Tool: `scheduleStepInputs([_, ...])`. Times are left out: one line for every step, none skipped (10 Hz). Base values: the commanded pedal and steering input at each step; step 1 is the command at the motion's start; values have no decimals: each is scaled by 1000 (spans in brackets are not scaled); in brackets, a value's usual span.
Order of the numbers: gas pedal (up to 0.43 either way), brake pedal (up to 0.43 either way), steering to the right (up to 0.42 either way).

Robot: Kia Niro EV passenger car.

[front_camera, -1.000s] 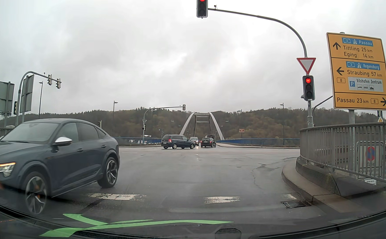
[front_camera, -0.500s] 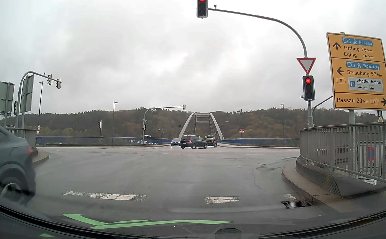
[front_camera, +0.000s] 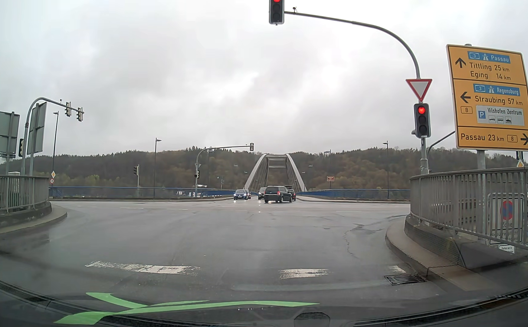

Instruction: Follow the waypoints while adhering to traffic rules and regulations

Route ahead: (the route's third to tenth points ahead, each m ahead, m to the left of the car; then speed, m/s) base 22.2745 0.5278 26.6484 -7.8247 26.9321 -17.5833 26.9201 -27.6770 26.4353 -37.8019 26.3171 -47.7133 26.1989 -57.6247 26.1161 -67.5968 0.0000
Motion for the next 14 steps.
scheduleStepInputs([0,268,-5])
scheduleStepInputs([0,268,-5])
scheduleStepInputs([0,268,-5])
scheduleStepInputs([0,268,-5])
scheduleStepInputs([0,268,-5])
scheduleStepInputs([0,268,-5])
scheduleStepInputs([0,268,-5])
scheduleStepInputs([0,268,-5])
scheduleStepInputs([0,268,-5])
scheduleStepInputs([0,268,-5])
scheduleStepInputs([0,274,-5])
scheduleStepInputs([0,268,-5])
scheduleStepInputs([0,268,-5])
scheduleStepInputs([0,274,-5])
